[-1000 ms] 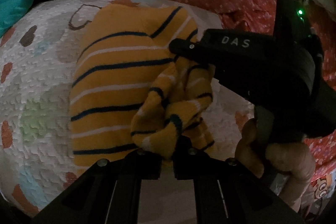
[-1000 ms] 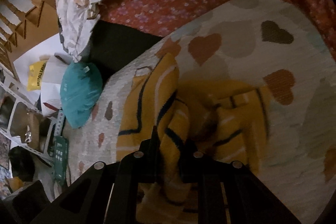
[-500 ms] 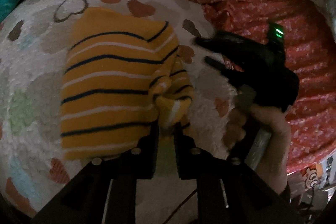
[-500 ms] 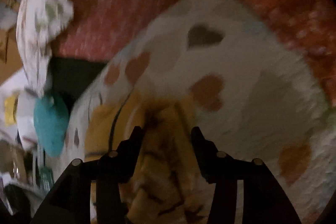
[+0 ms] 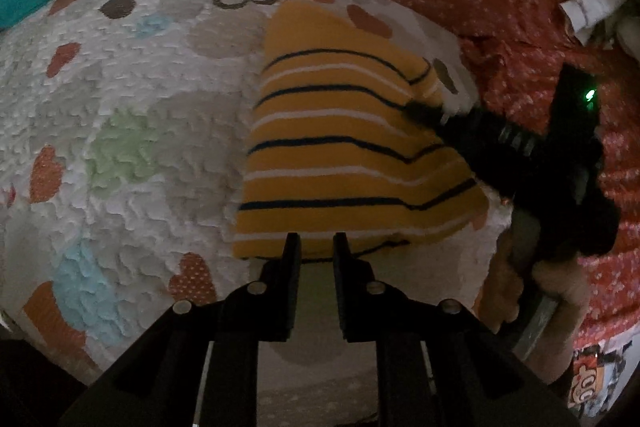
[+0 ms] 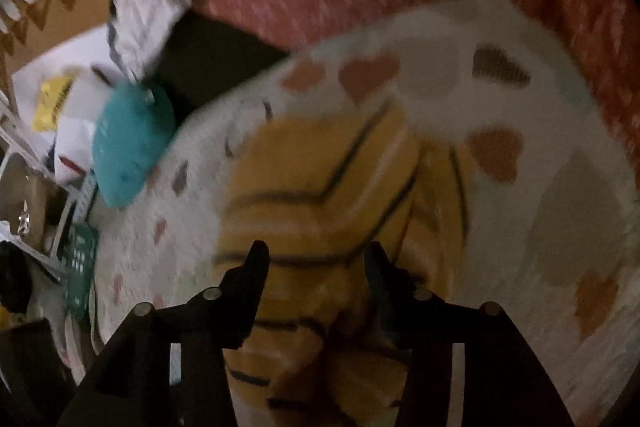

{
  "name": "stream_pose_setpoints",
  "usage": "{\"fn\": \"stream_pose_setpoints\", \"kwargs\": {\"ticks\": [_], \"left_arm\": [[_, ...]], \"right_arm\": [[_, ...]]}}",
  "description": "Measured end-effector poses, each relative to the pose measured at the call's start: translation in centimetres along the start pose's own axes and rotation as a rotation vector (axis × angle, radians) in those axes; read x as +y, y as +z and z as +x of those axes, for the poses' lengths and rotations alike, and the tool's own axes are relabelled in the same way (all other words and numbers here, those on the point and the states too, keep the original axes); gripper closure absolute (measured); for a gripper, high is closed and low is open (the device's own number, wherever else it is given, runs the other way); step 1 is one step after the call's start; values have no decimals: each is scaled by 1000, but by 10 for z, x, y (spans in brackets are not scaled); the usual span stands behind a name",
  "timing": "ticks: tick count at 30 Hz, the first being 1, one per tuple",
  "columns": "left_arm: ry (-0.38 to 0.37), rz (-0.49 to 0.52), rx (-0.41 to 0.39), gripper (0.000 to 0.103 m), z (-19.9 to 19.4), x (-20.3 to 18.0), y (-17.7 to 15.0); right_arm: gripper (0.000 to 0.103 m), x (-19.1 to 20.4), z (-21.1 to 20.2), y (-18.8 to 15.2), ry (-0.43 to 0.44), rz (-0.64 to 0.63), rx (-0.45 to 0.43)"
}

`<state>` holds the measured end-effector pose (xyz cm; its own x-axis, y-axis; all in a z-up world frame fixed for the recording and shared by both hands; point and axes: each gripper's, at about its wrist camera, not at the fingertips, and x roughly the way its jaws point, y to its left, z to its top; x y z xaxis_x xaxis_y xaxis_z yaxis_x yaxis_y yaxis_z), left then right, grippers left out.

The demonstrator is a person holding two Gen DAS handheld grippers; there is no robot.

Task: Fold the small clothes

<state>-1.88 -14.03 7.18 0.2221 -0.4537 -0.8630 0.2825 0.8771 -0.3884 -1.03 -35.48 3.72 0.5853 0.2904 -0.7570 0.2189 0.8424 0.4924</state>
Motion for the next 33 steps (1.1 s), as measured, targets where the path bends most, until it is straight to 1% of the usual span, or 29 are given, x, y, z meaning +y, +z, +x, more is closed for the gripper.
{"fn": "stream_pose_setpoints", "kwargs": {"ticks": [1,2,3,4,6,9,10,11,12,13,14,15,17,18,20,21,23,26,28,30,32,33], "left_arm": [[4,-4,-2,89,-1,0,0],[6,-9,-5,89,-1,1,2],[7,-8,-6,89,-1,1,2],[9,-3,-7,89,0,-1,5],[17,23,-13,89,4,-8,10],[24,75,-15,89,15,-23,18],[23,82,-12,89,19,-26,19],[22,92,-6,89,25,-31,21],[23,102,1,88,31,-34,22],[29,112,10,88,37,-37,23],[43,121,22,87,46,-38,24],[57,127,35,87,53,-39,24],[94,129,66,87,71,-35,24],[101,128,78,87,76,-33,25],[104,118,119,87,87,-27,27],[94,109,128,87,86,-25,28],[59,101,127,87,77,-25,32],[23,116,79,87,57,-29,44],[24,116,51,87,51,-29,55],[35,101,33,86,52,-26,69],[61,85,25,85,58,-21,81],[73,78,22,85,63,-18,87]], "right_arm": [[64,-1,4,-4,-12,-13,30],[88,-1,3,-7,-40,-30,45],[88,-5,0,-9,-51,-30,52],[88,-13,-6,-10,-40,-9,52],[90,-31,-16,-13,-45,26,50],[93,-59,-30,-26,-82,69,58],[93,-67,-30,-30,-105,82,64],[99,-74,-31,-33,-136,89,70],[100,-79,-31,-35,-162,93,71],[102,-86,-30,-38,-218,99,73],[101,-92,-30,-38,-252,106,70],[101,-103,-33,-38,-258,132,62],[100,-114,-43,-34,-217,185,27],[100,-116,-50,-31,-199,205,-5],[100,-115,-63,-21,-169,203,-70],[100,-111,-69,-15,-151,197,-111],[100,-103,-74,-5,-103,196,-167],[100,-92,-74,12,32,216,-232],[100,-85,-65,24,114,228,-245],[100,-75,-49,32,155,232,-229],[100,-73,-26,34,202,246,-163],[100,-76,-12,34,211,259,-125]]}}
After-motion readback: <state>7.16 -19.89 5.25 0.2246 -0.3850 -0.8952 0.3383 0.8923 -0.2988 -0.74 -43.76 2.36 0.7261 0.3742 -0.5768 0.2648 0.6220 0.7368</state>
